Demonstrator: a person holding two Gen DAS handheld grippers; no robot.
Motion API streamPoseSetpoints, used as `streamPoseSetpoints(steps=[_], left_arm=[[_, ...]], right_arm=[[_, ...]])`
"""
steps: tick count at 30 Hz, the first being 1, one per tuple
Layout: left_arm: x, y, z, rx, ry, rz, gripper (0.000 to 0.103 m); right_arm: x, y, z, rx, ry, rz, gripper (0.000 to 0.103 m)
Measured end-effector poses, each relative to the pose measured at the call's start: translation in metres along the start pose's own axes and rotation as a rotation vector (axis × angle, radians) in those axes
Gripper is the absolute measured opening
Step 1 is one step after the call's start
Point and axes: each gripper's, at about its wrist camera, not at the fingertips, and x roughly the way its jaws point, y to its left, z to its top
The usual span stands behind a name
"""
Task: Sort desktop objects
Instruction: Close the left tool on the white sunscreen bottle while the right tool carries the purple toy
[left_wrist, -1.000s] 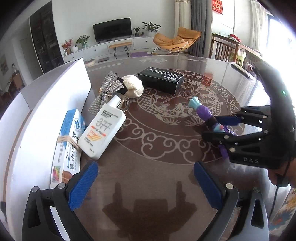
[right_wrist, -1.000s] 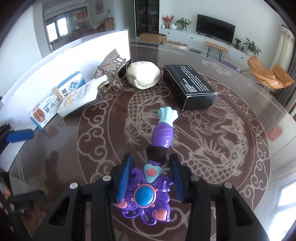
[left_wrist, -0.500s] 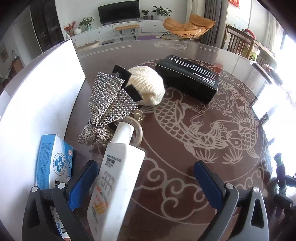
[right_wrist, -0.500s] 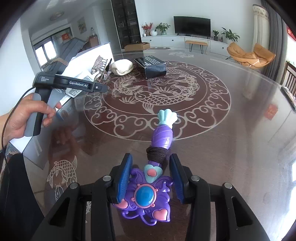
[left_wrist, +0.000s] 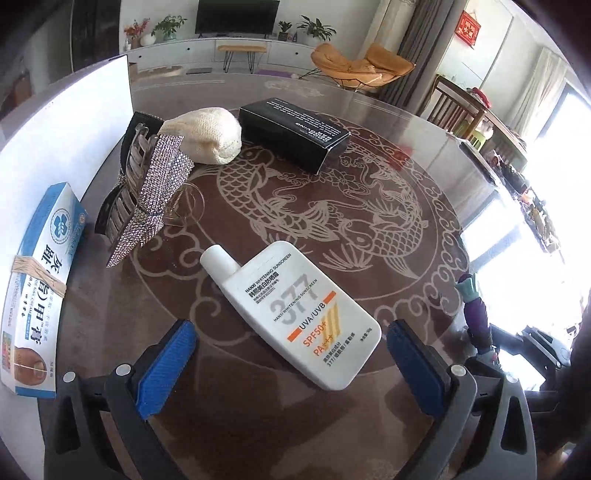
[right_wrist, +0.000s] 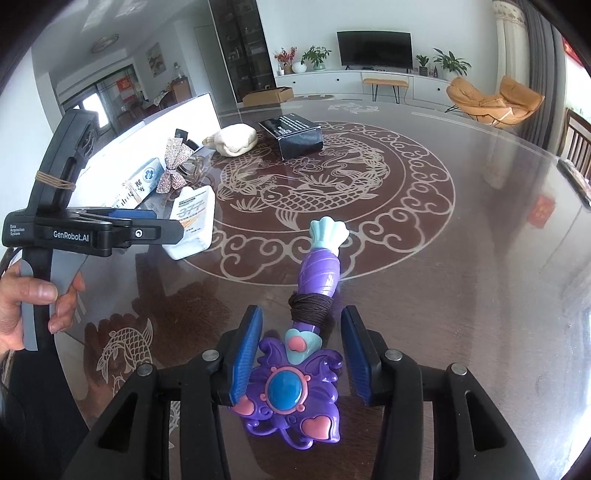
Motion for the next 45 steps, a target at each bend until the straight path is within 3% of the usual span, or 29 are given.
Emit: streamPoseSetpoints(steps=[3, 6, 15, 17, 18, 19, 23, 25, 26, 27, 35, 36, 38, 41, 45], left_arm=[[0.015, -0.011, 0.011, -0.071, -0.011, 0.112, 0.103], [0.031, -0.024, 0.016, -0.037, 0.025, 0.26, 0.103], [0.03, -0.021, 0.017, 0.047, 0.079, 0.205, 0.103], [0.021, -0.021, 0.012, 0.08, 0.039, 0.194, 0.088], [0.015, -0.022, 0.008, 0.101, 0.008, 0.188, 0.066], [0.008, -0.021, 0.004, 0.119, -0.01, 0.18, 0.051], [-0.013, -0.013, -0.018, 0.163, -0.069, 0.154, 0.05], [-0.026, -0.008, -0.031, 0.178, -0.108, 0.153, 0.05], [-0.032, -0.005, -0.037, 0.18, -0.128, 0.149, 0.05], [-0.039, -0.002, -0.043, 0.176, -0.151, 0.138, 0.05], [-0.105, 0.011, -0.061, 0.103, -0.311, 0.08, 0.047], [-0.112, 0.012, -0.059, 0.094, -0.323, 0.073, 0.045], [-0.123, 0.015, -0.057, 0.09, -0.346, 0.069, 0.026], [-0.135, 0.025, -0.063, 0.087, -0.351, 0.064, 0.024], [-0.135, 0.038, -0.078, 0.076, -0.3, 0.042, 0.024]], right_arm=[[-0.001, -0.001, -0.001, 0.002, 0.0, 0.005, 0.047], [-0.002, -0.001, -0.003, -0.002, 0.0, 0.005, 0.048], [0.0, 0.006, -0.004, -0.031, 0.008, 0.003, 0.057], [-0.001, 0.004, -0.004, -0.027, 0.007, 0.009, 0.057], [-0.001, 0.002, -0.004, -0.022, 0.006, 0.017, 0.058], [-0.001, 0.001, -0.004, -0.018, 0.01, 0.028, 0.059], [0.007, 0.006, 0.01, -0.057, 0.12, 0.029, 0.062], [0.011, 0.005, 0.017, -0.058, 0.173, 0.029, 0.058], [0.011, 0.003, 0.019, -0.056, 0.184, 0.024, 0.036], [0.011, 0.001, 0.021, -0.053, 0.191, 0.013, 0.023], [-0.022, 0.0, 0.034, -0.014, 0.154, 0.055, 0.023], [-0.027, 0.005, 0.039, -0.028, 0.148, 0.053, 0.023], [-0.032, 0.017, 0.049, -0.065, 0.14, 0.046, 0.023], [-0.037, 0.034, 0.062, -0.108, 0.12, 0.035, 0.023], [-0.041, 0.048, 0.07, -0.112, 0.087, 0.049, 0.022]])
